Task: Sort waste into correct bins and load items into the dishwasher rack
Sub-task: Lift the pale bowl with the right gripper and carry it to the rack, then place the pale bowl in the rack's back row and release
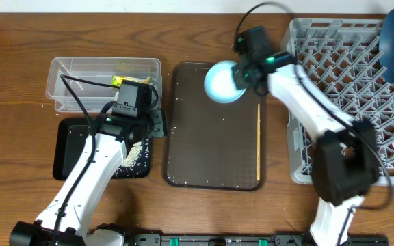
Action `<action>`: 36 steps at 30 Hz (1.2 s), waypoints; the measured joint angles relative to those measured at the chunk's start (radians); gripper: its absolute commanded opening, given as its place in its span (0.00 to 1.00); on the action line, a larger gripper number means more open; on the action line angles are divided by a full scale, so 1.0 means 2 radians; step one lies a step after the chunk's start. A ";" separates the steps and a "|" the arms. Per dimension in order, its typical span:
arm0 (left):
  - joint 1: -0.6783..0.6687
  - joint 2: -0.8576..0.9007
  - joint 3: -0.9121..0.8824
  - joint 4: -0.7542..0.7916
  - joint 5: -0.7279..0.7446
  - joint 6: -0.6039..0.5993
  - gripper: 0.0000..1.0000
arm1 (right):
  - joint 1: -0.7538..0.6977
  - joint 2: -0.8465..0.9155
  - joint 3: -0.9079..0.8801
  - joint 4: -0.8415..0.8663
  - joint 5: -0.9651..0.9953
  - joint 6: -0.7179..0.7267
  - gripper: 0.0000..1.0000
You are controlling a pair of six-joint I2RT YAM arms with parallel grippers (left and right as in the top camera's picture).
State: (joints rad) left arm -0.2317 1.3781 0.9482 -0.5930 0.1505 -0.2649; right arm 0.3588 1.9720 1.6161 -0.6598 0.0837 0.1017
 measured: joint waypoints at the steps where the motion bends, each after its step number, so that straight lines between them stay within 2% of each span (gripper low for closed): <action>1: 0.000 0.000 0.000 0.000 0.000 0.000 0.55 | -0.008 -0.023 0.000 0.008 0.027 -0.008 0.01; 7: 0.000 0.000 0.000 0.000 0.000 0.000 0.55 | -0.047 -0.094 0.003 0.052 0.182 -0.089 0.01; 11: 0.000 0.000 0.000 0.000 0.000 0.000 0.55 | -0.071 -0.085 0.003 0.086 0.306 -0.182 0.01; 16: 0.000 0.000 0.000 0.000 0.000 0.000 0.55 | -0.101 -0.061 0.003 0.132 0.403 -0.283 0.01; 27: 0.000 0.000 0.000 0.000 0.000 0.000 0.55 | -0.158 -0.032 0.003 0.208 0.452 -0.375 0.01; 36: 0.000 0.000 0.000 0.000 0.000 0.000 0.55 | -0.165 0.023 0.003 0.211 0.459 -0.398 0.01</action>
State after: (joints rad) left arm -0.2317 1.3781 0.9482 -0.5938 0.1505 -0.2649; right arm 0.0280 2.0171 1.6218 -0.2371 1.0023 -0.6952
